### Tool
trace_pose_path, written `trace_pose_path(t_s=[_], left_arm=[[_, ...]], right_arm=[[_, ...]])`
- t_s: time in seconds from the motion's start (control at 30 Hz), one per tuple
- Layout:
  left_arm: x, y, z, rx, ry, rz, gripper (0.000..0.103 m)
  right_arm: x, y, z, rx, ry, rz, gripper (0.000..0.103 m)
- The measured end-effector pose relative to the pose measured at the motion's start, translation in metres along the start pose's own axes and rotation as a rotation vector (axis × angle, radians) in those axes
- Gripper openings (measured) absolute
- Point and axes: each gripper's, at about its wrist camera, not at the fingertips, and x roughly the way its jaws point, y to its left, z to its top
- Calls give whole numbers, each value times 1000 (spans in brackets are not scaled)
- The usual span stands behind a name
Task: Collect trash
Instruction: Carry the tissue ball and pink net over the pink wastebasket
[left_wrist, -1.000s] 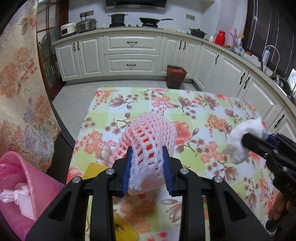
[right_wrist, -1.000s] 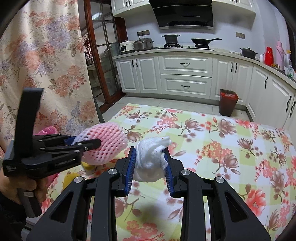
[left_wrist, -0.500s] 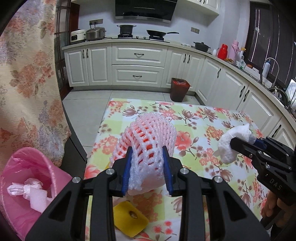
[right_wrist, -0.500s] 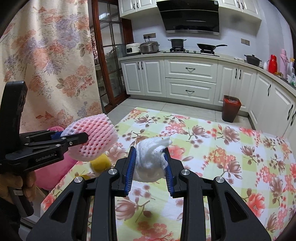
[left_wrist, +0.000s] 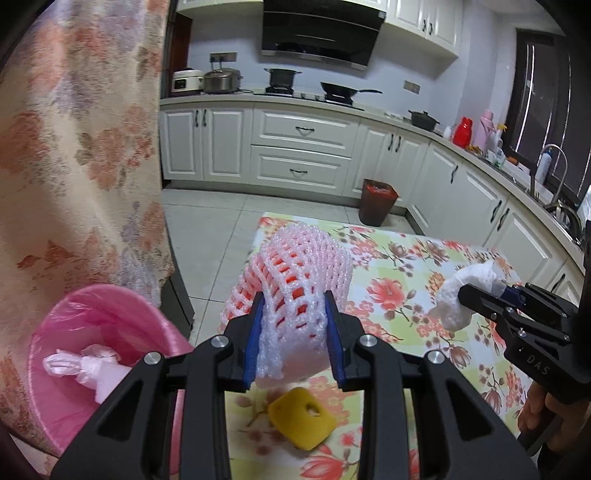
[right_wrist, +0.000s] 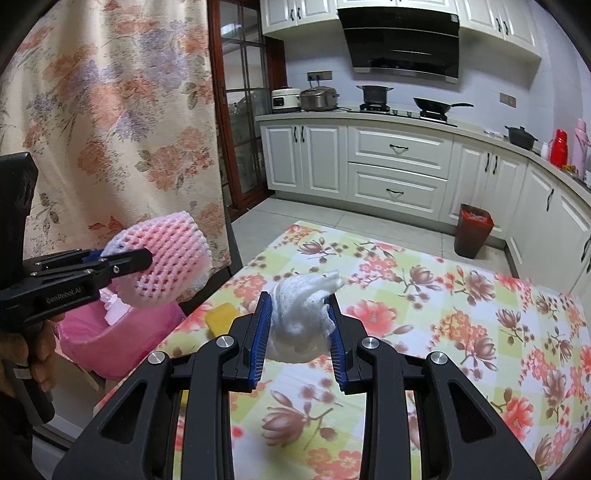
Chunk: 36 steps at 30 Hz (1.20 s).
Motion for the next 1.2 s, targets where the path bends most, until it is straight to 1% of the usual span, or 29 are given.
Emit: trace_pose_path(t_s=[0.5, 0.87, 1.2], left_arm=[[-51, 71, -9, -93, -59, 94, 30], [-86, 122, -14, -154, -107, 190, 31], [-99, 152, -19, -197, -122, 246, 31]], right_arm=[[11, 57, 16, -78, 1, 58, 29], [23, 105, 26, -139, 9, 114, 29], [39, 156, 35, -192, 21, 189, 29]])
